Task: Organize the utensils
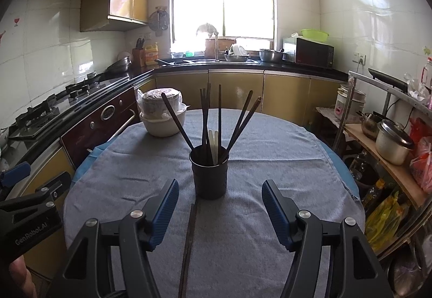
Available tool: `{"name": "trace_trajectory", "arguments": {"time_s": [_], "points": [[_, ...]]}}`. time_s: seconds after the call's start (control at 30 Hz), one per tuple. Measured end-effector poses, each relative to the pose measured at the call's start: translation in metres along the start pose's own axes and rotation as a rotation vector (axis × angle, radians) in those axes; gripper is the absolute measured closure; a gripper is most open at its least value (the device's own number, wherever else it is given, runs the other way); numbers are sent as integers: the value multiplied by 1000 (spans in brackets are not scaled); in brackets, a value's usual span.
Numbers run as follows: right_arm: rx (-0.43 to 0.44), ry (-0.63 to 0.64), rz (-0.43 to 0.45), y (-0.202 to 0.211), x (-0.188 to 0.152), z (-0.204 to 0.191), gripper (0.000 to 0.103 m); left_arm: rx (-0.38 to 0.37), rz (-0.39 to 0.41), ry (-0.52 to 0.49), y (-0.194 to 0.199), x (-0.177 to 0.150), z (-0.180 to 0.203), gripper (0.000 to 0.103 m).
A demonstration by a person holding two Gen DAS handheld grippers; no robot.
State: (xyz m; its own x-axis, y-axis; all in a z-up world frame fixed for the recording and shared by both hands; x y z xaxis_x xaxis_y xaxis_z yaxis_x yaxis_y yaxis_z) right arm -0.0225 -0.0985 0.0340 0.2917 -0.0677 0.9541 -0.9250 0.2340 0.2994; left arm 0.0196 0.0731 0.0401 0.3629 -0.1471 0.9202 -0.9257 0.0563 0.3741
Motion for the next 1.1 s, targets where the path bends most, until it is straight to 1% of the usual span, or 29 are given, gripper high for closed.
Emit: {"name": "trace_trajectory", "arguments": {"time_s": [0.43,0.63,1.1], "points": [[-5,10,10,-11,10,-12,35,15,4,-9,-10,13,-15,17],[6,6,3,-20,11,-15,35,15,-7,-23,-17,15,-9,17],[19,-19,-8,-38,11,-4,35,14,-12,-45,-26,20,8,17]]}}
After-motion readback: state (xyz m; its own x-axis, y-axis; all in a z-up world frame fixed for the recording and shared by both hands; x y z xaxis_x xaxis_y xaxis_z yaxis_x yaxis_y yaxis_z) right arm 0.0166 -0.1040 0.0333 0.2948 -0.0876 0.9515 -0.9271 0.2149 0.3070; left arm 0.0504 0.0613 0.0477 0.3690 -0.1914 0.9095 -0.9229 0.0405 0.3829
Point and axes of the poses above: each gripper's, at about its wrist camera, not at the fingertips, and y roughly against the way its jaws point, z to its right, x to its top, the point moved 3 cm from there along -y, roughly the way its jaws point, and after that the axes turned 13 degrees about z, right-handed, at the moved point
